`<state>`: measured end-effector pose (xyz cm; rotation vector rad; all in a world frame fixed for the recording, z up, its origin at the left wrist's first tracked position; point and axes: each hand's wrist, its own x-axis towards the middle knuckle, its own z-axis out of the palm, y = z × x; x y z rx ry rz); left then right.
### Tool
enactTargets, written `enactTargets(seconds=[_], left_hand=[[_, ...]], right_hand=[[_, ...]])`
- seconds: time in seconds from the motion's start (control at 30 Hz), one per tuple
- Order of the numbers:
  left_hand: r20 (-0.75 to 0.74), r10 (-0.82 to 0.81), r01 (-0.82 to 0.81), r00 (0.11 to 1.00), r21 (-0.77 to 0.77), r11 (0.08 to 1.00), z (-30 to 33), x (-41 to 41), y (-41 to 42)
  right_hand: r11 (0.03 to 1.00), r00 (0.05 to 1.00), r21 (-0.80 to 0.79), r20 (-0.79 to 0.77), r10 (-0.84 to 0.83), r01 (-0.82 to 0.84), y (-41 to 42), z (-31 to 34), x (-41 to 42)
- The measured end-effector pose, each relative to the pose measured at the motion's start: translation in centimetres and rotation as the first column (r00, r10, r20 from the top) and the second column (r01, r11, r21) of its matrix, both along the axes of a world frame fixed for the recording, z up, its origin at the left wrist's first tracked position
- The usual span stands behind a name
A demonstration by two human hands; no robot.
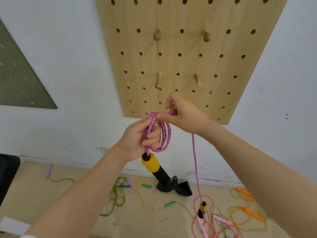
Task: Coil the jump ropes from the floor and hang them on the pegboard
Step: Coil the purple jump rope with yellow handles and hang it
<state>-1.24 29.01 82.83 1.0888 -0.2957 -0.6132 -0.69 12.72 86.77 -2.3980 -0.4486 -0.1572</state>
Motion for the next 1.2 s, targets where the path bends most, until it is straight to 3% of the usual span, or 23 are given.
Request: enactTargets(seconds=[0.13,0.23,0.3,0.43,0.53,0.63,0.7,0.83,0.93,1.0,1.03,1.1,1.2], left_hand=[[-0.122,-0.051,0.055,0.991,0.029,0.998,0.7,0.0,-0.9],[-0.109,-0.053,0.06,0.993,0.062,0.996,1.0,-0.2,-1.3],[-0.084,-0.025,0.032,0.996,0.078,0.996,1.1,-0.1,-1.5],[-0.058,0.056,-0.051,0.997,0.09,0.995,1.4,0.1,-0.6],[-0.035,0.07,-0.071,0.997,-0.003,0.998,1.5,-0.5,-0.4],[0.037,0.121,-0.111,0.992,-0.19,0.975,1.8,-0.8,-0.2],[0.069,0.187,-0.155,0.98,-0.325,0.933,2.1,-0.2,0.8],[-0.038,0.367,-0.351,0.929,-0.401,0.847,2.3,0.9,3.3],[-0.029,0.464,-0.454,0.885,-0.268,0.85,1.6,1.2,3.7],[-0.014,0.487,-0.482,0.873,-0.168,0.86,1.0,1.2,3.5],[-0.021,0.479,-0.477,0.877,-0.147,0.867,0.8,1.2,3.3],[-0.001,0.435,-0.432,0.901,-0.116,0.894,0.3,1.2,3.0],[0.212,0.351,-0.376,0.912,0.095,0.922,0.0,1.0,2.6]], right_hand=[[0.995,0.995,0.076,-0.074,-0.065,0.071,-1.2,-0.2,0.1],[0.946,0.939,0.314,-0.29,0.183,-0.088,-2.0,-0.2,-0.2],[0.879,0.879,0.439,-0.326,0.347,-0.184,-2.0,-0.9,-0.4],[0.87,0.873,0.444,-0.313,0.373,-0.212,-1.8,-2.0,0.1],[0.844,0.882,0.506,-0.297,0.366,-0.18,-2.0,-2.7,0.6],[0.759,0.845,0.632,-0.31,0.435,-0.158,-2.0,-3.9,1.0],[0.766,0.852,0.637,-0.351,0.389,-0.088,-2.0,-5.1,1.2],[0.928,0.895,0.357,-0.442,0.067,0.107,-2.1,-7.4,1.0],[0.993,0.91,-0.097,-0.414,0.02,-0.066,-0.4,-7.4,0.4],[0.891,0.905,-0.375,-0.416,0.083,-0.254,1.4,-6.7,0.1],[0.841,0.884,-0.427,-0.453,0.119,-0.333,2.3,-6.1,-0.2],[0.765,0.852,-0.475,-0.493,0.179,-0.436,4.0,-5.0,-0.5],[0.725,0.867,-0.508,-0.426,0.258,-0.465,5.9,-3.3,-0.8]])
